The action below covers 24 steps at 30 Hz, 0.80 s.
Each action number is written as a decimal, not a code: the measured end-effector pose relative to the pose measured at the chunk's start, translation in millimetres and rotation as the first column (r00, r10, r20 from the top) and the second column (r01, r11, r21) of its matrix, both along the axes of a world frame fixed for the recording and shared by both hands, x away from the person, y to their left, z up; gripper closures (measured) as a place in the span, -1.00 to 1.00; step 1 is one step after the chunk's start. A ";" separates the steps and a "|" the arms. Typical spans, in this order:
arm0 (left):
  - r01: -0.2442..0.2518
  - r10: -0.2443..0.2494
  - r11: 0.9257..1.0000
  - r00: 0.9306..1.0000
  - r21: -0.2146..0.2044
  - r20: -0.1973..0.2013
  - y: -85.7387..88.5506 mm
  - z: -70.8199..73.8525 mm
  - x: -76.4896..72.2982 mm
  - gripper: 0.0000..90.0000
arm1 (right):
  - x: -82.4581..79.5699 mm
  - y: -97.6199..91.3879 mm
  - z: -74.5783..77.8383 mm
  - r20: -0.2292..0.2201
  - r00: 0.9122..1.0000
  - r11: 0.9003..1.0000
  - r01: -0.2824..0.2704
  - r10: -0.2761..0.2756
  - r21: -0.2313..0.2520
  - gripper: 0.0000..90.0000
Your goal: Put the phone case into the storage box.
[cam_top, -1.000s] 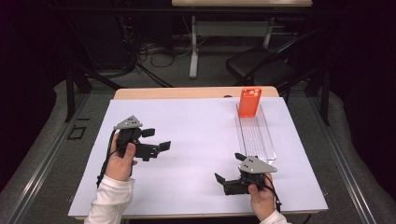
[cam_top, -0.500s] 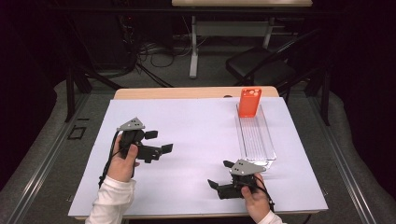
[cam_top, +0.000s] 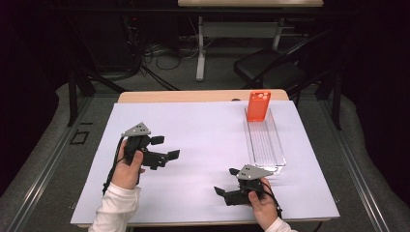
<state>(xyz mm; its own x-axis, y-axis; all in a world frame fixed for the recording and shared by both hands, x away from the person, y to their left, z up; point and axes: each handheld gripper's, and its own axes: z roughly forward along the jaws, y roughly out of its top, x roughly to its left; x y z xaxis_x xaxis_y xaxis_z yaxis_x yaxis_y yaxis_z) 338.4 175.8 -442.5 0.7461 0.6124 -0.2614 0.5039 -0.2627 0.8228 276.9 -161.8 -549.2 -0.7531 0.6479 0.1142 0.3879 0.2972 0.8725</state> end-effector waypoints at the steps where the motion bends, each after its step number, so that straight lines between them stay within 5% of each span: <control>1: -0.001 0.001 1.000 1.000 0.000 0.001 -0.2 -0.1 -0.1 -0.73 | -0.1 0.1 0.1 0.001 1.000 1.000 0.000 0.000 0.001 -0.69; 24: -0.009 0.009 1.000 1.000 -0.003 0.000 2.0 1.0 0.0 -0.73 | -1.1 1.1 1.6 -0.013 1.000 0.999 -0.022 0.022 0.027 -0.69</control>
